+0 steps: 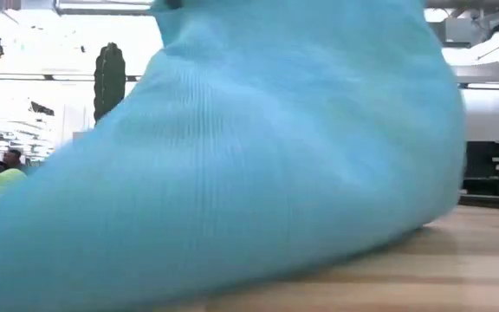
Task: Fold microfiber towels
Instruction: Fold the blue towel
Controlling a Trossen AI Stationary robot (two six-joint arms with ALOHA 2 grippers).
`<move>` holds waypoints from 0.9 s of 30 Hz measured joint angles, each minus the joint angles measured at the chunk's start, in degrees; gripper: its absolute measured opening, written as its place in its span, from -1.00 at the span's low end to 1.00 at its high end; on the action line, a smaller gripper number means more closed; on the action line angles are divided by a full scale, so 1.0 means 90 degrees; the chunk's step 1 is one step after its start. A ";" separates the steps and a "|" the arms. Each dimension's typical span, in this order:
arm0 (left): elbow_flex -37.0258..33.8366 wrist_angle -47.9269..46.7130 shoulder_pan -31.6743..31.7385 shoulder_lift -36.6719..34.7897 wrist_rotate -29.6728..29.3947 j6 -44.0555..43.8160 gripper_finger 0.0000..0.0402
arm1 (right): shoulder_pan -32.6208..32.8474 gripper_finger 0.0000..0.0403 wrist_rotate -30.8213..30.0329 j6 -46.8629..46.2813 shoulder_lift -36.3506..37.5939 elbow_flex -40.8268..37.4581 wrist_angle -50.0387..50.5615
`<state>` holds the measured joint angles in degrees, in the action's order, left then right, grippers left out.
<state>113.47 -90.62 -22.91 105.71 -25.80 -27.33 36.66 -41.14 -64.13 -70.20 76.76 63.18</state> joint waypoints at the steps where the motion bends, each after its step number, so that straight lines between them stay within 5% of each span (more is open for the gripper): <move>1: 0.0225 -0.0030 0.0174 -0.0020 -0.0249 0.0218 -1.00 | -0.0253 -0.96 -0.0089 0.0373 0.0122 0.0167 0.0027; 11: 0.2422 0.0219 0.1966 -0.0515 -0.0883 0.1478 -1.00 | -0.2166 -0.96 -0.0562 0.3532 0.0739 0.2060 -0.0064; 15: 0.2189 0.0828 0.2264 -0.0993 -0.0754 0.1867 -1.00 | -0.2398 -0.96 -0.0467 0.3958 0.0751 0.2408 -0.0132; 27: 0.1995 -0.0074 0.1126 -0.0938 0.0363 0.0377 -1.00 | -0.0671 -0.96 -0.0286 0.2377 0.0201 0.1662 0.0168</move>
<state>131.42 -91.28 -12.78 97.27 -22.53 -23.93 30.62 -43.71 -42.74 -68.39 91.72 64.69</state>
